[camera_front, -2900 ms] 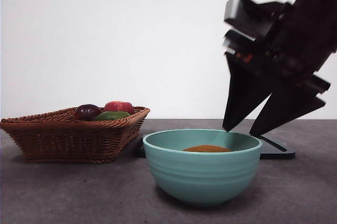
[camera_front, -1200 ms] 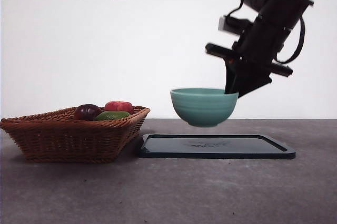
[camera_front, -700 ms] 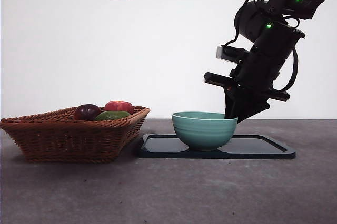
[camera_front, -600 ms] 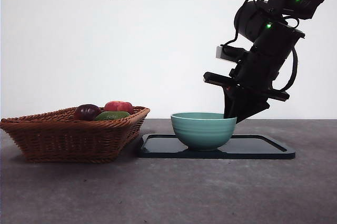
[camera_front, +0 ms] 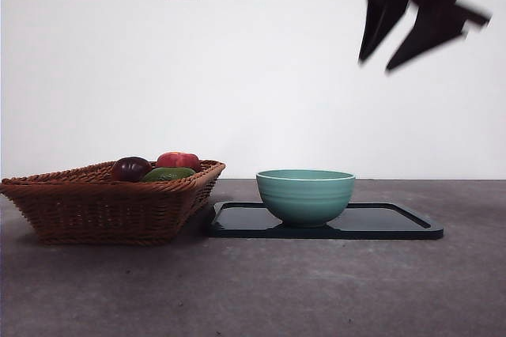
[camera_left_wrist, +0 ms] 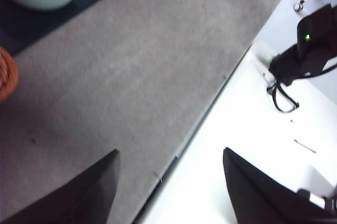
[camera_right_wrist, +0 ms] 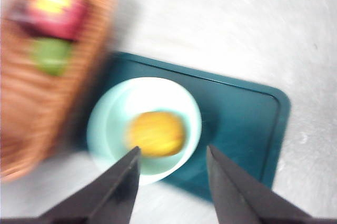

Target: Pick up the wifruite, put it on the bowl, pick up the plate, put it on desk

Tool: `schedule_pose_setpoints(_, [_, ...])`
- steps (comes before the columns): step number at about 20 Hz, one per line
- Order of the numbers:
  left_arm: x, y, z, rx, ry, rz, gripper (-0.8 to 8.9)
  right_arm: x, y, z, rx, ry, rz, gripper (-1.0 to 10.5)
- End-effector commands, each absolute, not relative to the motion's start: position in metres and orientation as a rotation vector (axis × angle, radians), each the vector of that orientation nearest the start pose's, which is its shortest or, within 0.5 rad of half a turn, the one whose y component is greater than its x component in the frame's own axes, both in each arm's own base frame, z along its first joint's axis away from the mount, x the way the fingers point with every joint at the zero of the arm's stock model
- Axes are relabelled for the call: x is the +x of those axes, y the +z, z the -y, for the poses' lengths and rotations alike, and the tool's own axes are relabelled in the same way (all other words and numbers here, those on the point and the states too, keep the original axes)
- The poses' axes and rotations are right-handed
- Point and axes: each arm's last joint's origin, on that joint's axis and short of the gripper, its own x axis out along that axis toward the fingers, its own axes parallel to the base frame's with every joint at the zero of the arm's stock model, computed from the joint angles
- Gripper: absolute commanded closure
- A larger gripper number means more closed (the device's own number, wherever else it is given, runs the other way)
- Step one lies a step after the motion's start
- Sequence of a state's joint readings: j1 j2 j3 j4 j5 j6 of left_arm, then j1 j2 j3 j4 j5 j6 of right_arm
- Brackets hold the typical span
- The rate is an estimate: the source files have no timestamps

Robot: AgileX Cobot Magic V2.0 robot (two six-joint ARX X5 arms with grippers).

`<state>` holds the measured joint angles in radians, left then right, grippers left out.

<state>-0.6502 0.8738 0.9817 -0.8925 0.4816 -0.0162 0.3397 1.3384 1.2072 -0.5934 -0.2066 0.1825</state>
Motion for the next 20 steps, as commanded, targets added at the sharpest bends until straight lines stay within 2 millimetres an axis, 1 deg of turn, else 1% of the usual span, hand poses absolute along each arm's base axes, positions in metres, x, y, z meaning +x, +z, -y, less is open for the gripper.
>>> schedule_pose_setpoints(1, [0.116,0.332,0.107,0.061,-1.089,-0.77,5.01,0.23,0.357,-0.094,0.111,0.502,-0.695,7.5])
schedule_pose_setpoints(2, [0.117,0.333,0.107,0.06,-1.092,-0.753,5.01,0.213,0.365,-0.091,0.105,0.517,-0.685,7.5])
schedule_pose_setpoints(3, [0.118,0.334,0.108,0.059,-1.094,-0.738,5.01,0.199,0.37,-0.089,0.094,0.529,-0.693,7.5])
schedule_pose_setpoints(5, [0.118,0.334,0.108,0.058,-1.095,-0.729,5.01,0.176,0.374,-0.086,0.066,0.554,-0.72,7.5])
schedule_pose_setpoints(7, [0.119,0.335,0.109,0.057,-1.096,-0.722,5.01,0.16,0.374,-0.085,0.053,0.587,-0.727,7.5])
schedule_pose_setpoints(9, [0.119,0.336,0.109,0.056,-1.097,-0.711,5.01,0.147,0.369,-0.086,0.041,0.624,-0.722,7.5])
schedule_pose_setpoints(12, [0.119,0.336,0.109,0.057,-1.097,-0.712,5.01,0.132,0.347,-0.087,0.041,0.658,-0.76,7.5])
schedule_pose_setpoints(14, [0.119,0.336,0.109,0.057,-1.097,-0.706,5.01,0.125,0.329,-0.087,0.051,0.668,-0.782,7.5])
schedule_pose_setpoints(16, [0.119,0.336,0.109,0.057,-1.098,-0.705,5.01,0.12,0.316,-0.087,0.072,0.676,-0.785,7.5])
schedule_pose_setpoints(17, [0.119,0.336,0.109,0.057,-1.098,-0.704,5.01,0.119,0.313,-0.087,0.077,0.678,-0.784,7.5])
schedule_pose_setpoints(20, [0.12,0.337,0.11,0.058,-1.101,-0.686,5.01,0.117,0.315,-0.086,0.089,0.682,-0.775,7.5])
